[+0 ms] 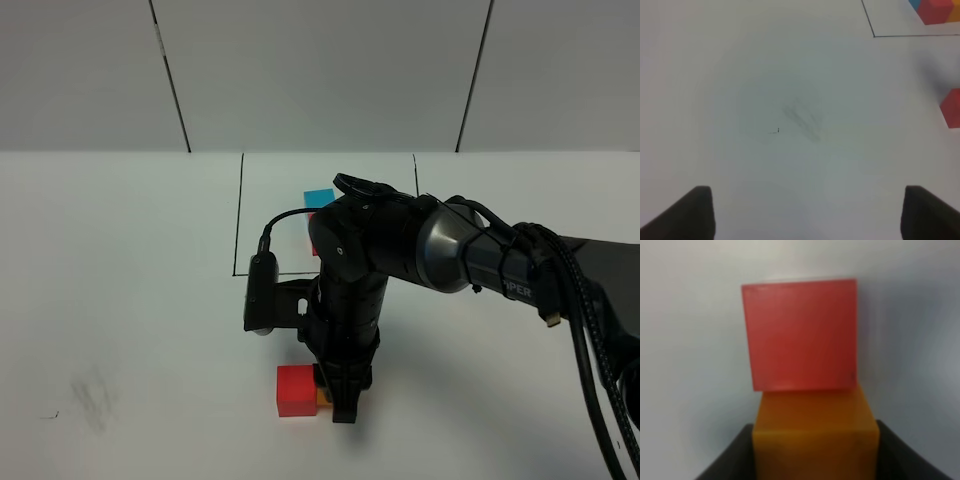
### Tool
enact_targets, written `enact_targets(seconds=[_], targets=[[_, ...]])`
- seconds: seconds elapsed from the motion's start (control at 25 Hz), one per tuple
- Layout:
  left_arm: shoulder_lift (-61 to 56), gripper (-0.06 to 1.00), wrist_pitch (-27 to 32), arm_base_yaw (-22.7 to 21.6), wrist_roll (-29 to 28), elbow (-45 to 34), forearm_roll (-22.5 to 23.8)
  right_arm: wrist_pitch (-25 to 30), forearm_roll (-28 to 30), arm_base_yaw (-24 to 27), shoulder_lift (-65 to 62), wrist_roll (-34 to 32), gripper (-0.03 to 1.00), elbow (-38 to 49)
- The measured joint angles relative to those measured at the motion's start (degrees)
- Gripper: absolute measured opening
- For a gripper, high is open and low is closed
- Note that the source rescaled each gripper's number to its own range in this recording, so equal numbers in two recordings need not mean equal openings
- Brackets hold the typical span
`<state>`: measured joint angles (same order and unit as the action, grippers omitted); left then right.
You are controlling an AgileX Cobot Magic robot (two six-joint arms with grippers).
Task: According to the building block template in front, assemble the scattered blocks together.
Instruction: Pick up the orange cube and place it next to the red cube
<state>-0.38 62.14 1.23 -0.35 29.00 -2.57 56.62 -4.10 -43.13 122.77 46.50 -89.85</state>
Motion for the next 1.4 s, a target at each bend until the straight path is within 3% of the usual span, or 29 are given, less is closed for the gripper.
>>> enact_targets(seconds=[0.56,0.76,1.0,1.4], targets=[[0.0,0.93,0.0,0.0,0.0,0.0,0.0,-0.55,-1.51,0.0,2.83,-0.09,0.22,0.0],[0.0,0.93,0.0,0.0,0.0,0.0,0.0,-3.05,-1.58,0.0,2.85,-1.84,0.22,0.0],[0.0,0.93,0.0,0.0,0.0,0.0,0.0,-3.29,1.6,-0.07,3.1,-3.11,0.22,-0.31],[0.0,0.93,0.0,0.0,0.0,0.0,0.0,-1.41,4.1,-0.11,3.16,1.8,0.22,-0.31]])
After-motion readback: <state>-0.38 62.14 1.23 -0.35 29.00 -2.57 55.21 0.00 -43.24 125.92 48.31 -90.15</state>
